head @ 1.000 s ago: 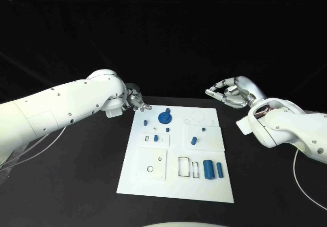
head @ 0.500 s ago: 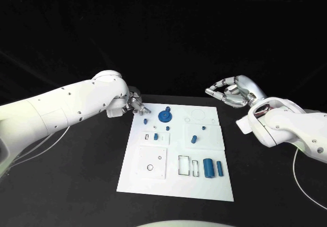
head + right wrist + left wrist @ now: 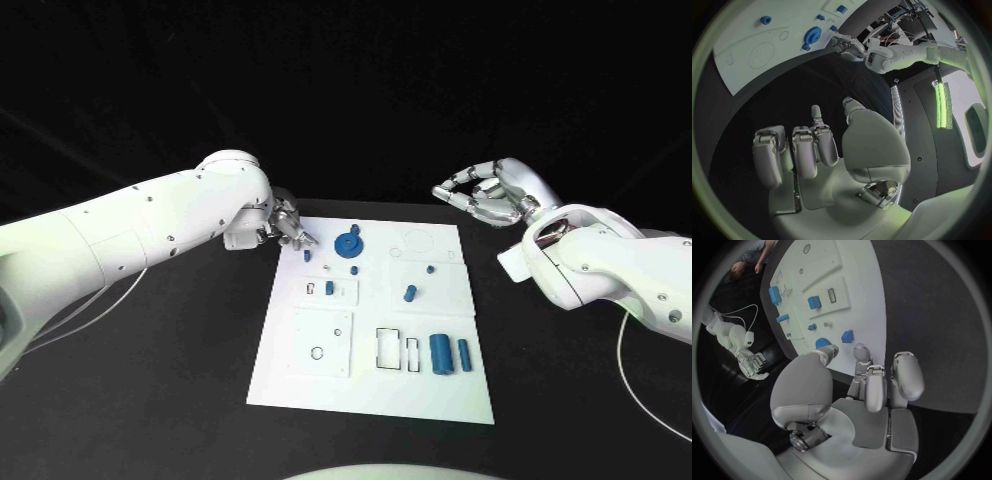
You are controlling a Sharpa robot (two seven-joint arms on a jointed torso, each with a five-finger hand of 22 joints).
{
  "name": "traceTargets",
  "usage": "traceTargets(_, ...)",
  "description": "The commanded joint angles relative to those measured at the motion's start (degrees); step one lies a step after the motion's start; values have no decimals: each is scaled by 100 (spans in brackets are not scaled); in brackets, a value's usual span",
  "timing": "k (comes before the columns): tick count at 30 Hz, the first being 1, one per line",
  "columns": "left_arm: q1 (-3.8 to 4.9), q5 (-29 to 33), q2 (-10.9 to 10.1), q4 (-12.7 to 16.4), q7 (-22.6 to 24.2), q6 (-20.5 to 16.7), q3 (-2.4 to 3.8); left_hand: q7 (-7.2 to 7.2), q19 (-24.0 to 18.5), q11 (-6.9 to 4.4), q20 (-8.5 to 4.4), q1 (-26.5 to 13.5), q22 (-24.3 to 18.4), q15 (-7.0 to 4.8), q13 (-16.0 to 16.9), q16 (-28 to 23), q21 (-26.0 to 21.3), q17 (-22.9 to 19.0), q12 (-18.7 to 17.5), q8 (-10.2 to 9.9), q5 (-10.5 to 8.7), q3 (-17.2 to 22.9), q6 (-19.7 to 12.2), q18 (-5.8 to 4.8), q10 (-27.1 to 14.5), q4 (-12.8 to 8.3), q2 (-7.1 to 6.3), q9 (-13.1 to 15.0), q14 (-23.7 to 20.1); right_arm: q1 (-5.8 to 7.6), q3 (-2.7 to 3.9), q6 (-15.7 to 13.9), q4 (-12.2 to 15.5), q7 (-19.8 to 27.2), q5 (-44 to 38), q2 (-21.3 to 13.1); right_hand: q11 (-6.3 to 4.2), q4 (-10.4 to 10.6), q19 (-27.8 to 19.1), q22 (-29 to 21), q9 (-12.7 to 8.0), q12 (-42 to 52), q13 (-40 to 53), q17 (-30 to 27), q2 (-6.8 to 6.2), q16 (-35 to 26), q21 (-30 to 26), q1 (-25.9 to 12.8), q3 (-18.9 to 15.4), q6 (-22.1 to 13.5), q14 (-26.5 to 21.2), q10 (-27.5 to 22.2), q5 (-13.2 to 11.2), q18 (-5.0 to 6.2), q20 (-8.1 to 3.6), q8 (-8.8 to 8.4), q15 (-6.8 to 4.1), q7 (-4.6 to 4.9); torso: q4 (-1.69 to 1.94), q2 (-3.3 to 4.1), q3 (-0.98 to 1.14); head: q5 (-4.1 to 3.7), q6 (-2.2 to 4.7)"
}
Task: Assemble the parts on the task board
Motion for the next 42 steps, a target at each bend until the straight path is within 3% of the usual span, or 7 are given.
traceTargets(1, -4, 115, 31, -15, 18, 239, -5, -10, 3, 15, 21, 4, 16, 28, 5, 28, 10, 1323, -12, -14, -28, -32, 49, 59, -1, -2, 70, -5, 539, -4, 1, 74, -1, 41, -24, 11, -55, 8, 599, 1505, 8, -28, 952, 1505, 31, 19, 26, 39, -33, -29, 597, 67, 21, -82, -40, 36, -40, 6, 7, -6, -3, -16, -1)
traceTargets(24, -39, 283, 103, -60, 46, 227, -59, -28, 14, -1, 20, 206, 64, 18, 23, 45, 37, 1352, 30, -28, -23, -37, 139, 53, 21, -28, 202, -48, 547, -4, 1, 78, -14, 42, -21, 39, -56, 8, 599, 1505, 7, -23, 956, 1505, 59, 19, 26, 71, -49, -29, 597, 71, 88, -82, -41, 46, -41, 4, 7, -6, -4, -5, -40)
traceTargets(29, -40, 304, 102, -62, 50, 151, -61, -45, 17, -15, 13, 363, 80, 7, 39, 47, 47, 1354, 62, -18, -17, -20, 186, 51, 41, -39, 316, -62, 548, -4, 1, 79, -16, 41, -21, 41, -57, 7, 599, 1505, 7, -24, 955, 1505, 70, 19, 26, 86, -53, -29, 597, 70, 112, -82, -41, 49, -41, 4, 4, -4, -3, -5, -42)
traceTargets(31, -41, 323, 100, -58, 50, 128, -61, -70, 20, -37, -1, 597, 97, -11, 58, 50, 57, 1360, 92, 8, -6, 41, 210, 50, 58, -78, 435, -61, 549, -4, 1, 80, -16, 41, -21, 41, -57, 5, 599, 1505, 7, -25, 954, 1505, 80, 19, 26, 104, -58, -30, 597, 69, 142, -82, -41, 53, -42, 3, 2, -3, -2, -6, -47)
traceTargets(34, -41, 350, 98, -48, 52, 106, -61, -107, 20, -72, -23, 982, 109, -41, 59, 49, 63, 1360, 106, 50, 12, 216, 198, 49, 57, -226, 562, -47, 550, -4, 1, 80, -16, 40, -21, 40, -58, 5, 599, 1505, 5, -23, 956, 1505, 92, 19, 26, 134, -72, -32, 597, 71, 204, -82, -42, 60, -42, 3, 6, -4, -3, -6, -57)
traceTargets(37, -41, 418, 101, -44, 54, 95, -61, -122, 13, -93, -52, 1460, 108, -69, 29, 47, 60, 1356, 83, 98, 42, 606, 113, 52, 29, -528, 663, -19, 548, -4, 1, 80, -17, 43, -21, 41, -59, 6, 599, 1505, 4, -20, 958, 1505, 100, 19, 26, 148, -83, -33, 597, 73, 242, -82, -42, 65, -43, 3, 6, -7, -2, -6, -61)
traceTargets(42, -41, 484, 98, -53, 63, 63, -61, -69, 13, -53, -29, 1556, 137, -33, 34, 43, 75, 1351, 116, 319, 45, 1420, 3, 45, 75, -833, 540, 113, 547, -4, 1, 75, -16, 50, -21, 42, -59, 6, 599, 1505, 4, -24, 955, 1505, 108, 19, 26, 160, -91, -33, 597, 70, 275, -82, -43, 70, -43, 2, 6, -8, -1, -2, -74)
